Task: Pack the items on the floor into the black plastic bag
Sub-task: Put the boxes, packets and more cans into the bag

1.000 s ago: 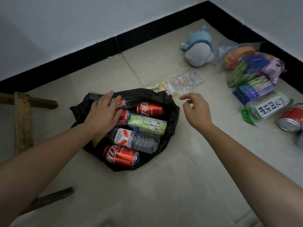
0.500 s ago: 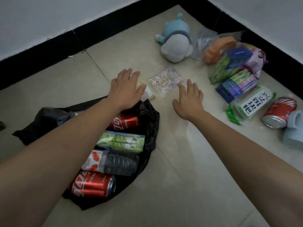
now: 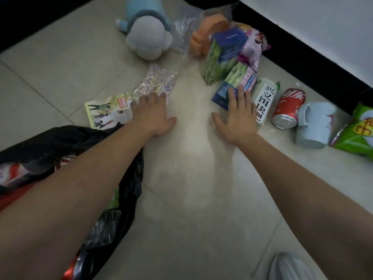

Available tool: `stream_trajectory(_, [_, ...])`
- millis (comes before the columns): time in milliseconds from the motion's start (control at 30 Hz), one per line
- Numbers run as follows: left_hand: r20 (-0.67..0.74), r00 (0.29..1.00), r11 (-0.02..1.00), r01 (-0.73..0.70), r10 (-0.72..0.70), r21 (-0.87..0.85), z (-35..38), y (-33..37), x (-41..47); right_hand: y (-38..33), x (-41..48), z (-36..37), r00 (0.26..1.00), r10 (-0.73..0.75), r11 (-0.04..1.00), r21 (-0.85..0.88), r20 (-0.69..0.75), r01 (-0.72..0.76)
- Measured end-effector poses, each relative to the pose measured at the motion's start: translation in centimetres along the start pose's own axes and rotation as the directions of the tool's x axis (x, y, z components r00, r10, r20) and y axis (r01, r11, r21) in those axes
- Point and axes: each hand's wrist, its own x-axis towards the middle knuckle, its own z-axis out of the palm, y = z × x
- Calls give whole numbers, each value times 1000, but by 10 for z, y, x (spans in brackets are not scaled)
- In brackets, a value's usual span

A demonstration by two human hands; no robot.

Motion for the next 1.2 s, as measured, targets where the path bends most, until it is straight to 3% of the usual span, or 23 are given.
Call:
stream_trajectory(100, [-102,995,999,3,-6,-36,-2,-4,11,-4,-46,10,995,-35,997,59,-89,41])
stream_trajectory(200, [26,999,999,35,-34,-25,4,-8,17,-13,-80,17,967,-99,993,42,-233,111])
stream_trajectory(333, [7,1000,1000,-12,12,20,27,2,-14,-27,-65,9,932,53,995,93,-360,-20])
stream_trajectory(467, [-68,989,988,-128,134,85,47,9,-67,-29,-51,16,955,212,944,296,-208,-145])
stream_trajectory(600, [-302,928,975,-201,219,92,50,7,-95,-26,-68,18,973,183,955,262,-140,-142])
stream_trajectory(667, [-339,937,995,-101,87,-23,46,8,-94,-24,-84,17,977,159,957,266,-143,-117])
stream_trajectory(767, [-269,948,977,124,-168,-174,44,8,-83,-22,-108,17,984,135,959,265,-115,-101])
stream_trajectory(833, [-203,955,967,181,-216,-177,42,12,-79,-20,-123,16,986,146,955,273,-85,-118])
stream_trajectory(933, [-253,954,972,110,-163,-209,32,25,-80,-19,-142,15,981,185,936,315,-61,-157])
stream_trajectory(1033, [-376,916,928,-12,-140,-373,17,30,-86,-19,-151,13,982,182,930,333,-45,-157])
stream_trajectory(1133, [-415,884,756,-117,-216,-644,-17,28,-101,-19,-146,6,980,198,905,385,-6,-181])
stream_trajectory(1200, [-487,833,656,-216,-262,-723,-48,17,-118,-26,-137,-6,967,251,839,489,42,-239])
